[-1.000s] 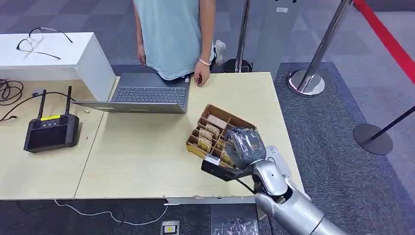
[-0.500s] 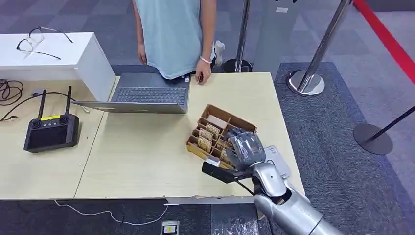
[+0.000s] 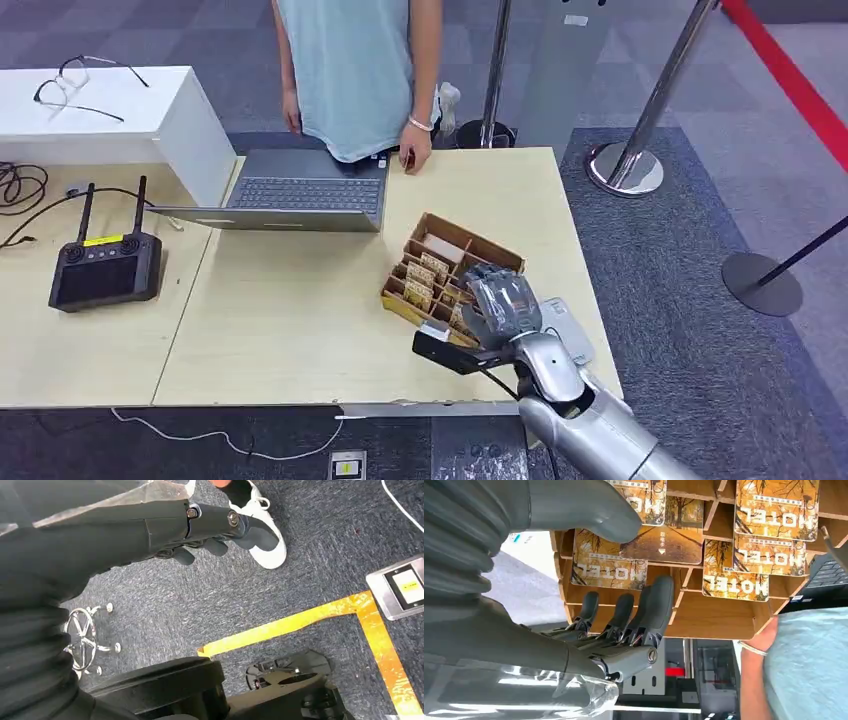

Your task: Pass the card to the sensor for recognition and then transmit it.

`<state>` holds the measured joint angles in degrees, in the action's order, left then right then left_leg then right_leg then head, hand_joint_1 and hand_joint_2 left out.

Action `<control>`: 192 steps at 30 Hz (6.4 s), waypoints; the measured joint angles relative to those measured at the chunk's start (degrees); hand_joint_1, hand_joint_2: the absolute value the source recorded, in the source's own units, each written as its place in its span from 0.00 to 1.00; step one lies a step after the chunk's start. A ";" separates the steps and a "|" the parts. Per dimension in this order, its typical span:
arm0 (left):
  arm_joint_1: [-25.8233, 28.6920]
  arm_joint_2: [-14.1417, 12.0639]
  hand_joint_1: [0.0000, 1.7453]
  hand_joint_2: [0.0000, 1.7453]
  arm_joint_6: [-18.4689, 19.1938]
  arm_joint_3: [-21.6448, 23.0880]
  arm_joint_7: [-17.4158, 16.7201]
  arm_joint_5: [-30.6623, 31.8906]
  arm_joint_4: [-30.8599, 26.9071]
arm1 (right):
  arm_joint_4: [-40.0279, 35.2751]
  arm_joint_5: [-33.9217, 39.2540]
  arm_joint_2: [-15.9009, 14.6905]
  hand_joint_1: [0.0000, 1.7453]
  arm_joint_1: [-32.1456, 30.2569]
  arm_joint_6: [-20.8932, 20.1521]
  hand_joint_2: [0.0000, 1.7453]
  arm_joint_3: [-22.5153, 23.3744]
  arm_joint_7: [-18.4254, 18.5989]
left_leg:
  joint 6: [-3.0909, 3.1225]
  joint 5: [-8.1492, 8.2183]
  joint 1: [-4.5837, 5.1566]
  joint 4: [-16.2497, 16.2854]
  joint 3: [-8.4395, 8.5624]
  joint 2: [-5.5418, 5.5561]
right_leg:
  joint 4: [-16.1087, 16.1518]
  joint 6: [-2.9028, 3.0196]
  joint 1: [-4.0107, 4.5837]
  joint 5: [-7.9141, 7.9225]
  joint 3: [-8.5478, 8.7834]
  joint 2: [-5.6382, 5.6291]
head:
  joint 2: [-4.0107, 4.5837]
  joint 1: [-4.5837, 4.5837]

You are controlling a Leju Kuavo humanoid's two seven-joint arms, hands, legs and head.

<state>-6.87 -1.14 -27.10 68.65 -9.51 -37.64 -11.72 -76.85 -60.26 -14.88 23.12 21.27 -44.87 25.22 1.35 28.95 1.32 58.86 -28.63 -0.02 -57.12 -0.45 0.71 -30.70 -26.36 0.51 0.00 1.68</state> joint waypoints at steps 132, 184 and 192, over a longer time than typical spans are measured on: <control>-0.01 -0.02 0.00 1.00 0.00 0.00 0.31 0.42 0.00 | -2.40 1.68 -4.42 0.41 0.14 -4.15 1.00 3.21 2.62 | 0.00 0.00 0.00 0.01 0.01 0.00 | 0.00 0.00 0.00 0.00 0.01 0.00 | 0.00 0.00; 0.03 0.00 0.00 1.00 -0.68 -0.02 1.64 -0.17 0.00 | -7.39 3.10 -4.26 1.00 1.78 -2.69 1.00 3.61 2.21 | 0.00 -0.01 0.00 0.01 0.05 0.00 | 0.00 0.00 0.00 0.01 0.04 0.00 | 0.00 0.00; 0.03 0.22 0.00 1.00 -0.77 -0.02 1.75 -0.17 0.00 | -8.94 3.10 -4.26 1.00 3.24 -2.71 1.00 3.91 2.21 | 0.00 -0.01 0.00 0.01 -0.01 0.00 | 0.00 0.00 0.00 0.01 0.00 0.00 | 0.00 0.00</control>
<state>-6.84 -0.92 -27.87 68.63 -7.76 -37.81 -11.72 -85.79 -57.16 -19.15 26.37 18.56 -40.96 27.43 1.35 28.95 1.31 58.87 -28.64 -0.02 -57.12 -0.44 0.71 -30.69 -26.35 0.51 0.00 1.68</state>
